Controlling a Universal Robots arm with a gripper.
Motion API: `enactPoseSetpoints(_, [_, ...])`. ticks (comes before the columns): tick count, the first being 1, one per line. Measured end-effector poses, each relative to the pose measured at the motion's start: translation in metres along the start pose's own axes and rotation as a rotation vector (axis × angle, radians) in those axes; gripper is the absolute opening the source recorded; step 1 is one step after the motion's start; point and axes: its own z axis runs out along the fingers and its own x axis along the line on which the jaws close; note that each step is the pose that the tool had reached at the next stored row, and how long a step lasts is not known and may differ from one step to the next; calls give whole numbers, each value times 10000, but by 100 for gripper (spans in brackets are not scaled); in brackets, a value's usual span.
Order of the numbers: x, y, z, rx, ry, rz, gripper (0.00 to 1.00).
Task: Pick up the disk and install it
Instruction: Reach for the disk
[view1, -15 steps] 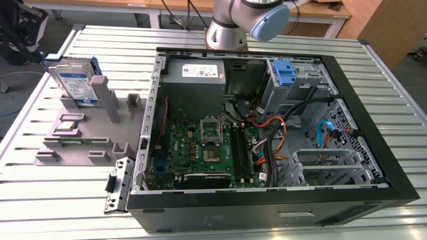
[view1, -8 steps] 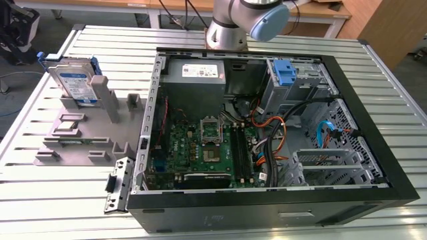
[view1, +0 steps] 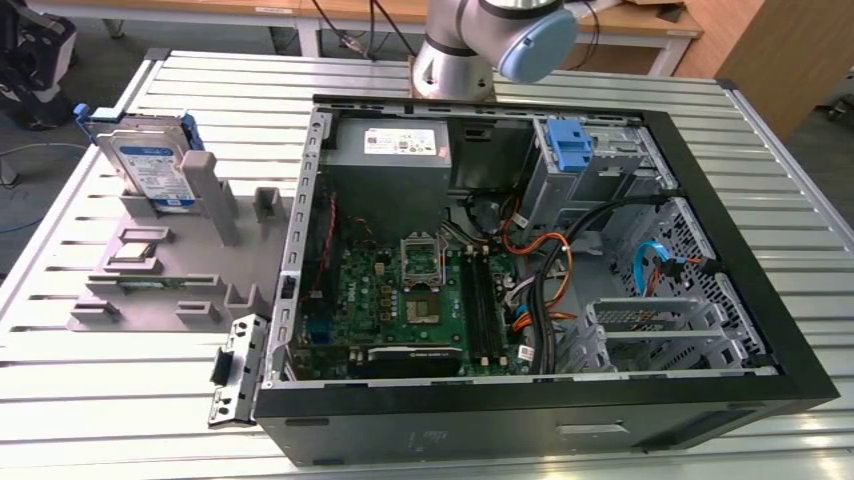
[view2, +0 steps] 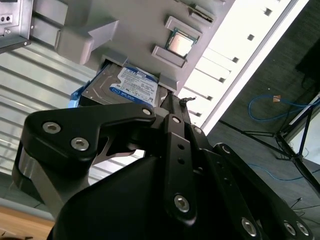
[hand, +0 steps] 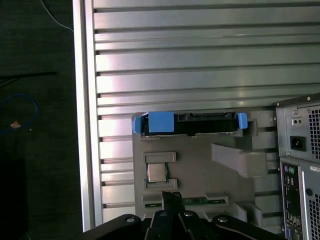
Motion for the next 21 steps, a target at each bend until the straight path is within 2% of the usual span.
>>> enactPoseSetpoints(5, [-8, 88, 33, 1, -1, 30, 10])
enactPoseSetpoints(9, [-43, 156, 67, 3, -2, 44, 10])
enactPoseSetpoints(16, [-218, 260, 130, 2, -2, 49, 10])
enactPoseSetpoints(21, [-330, 369, 178, 2, -3, 49, 10])
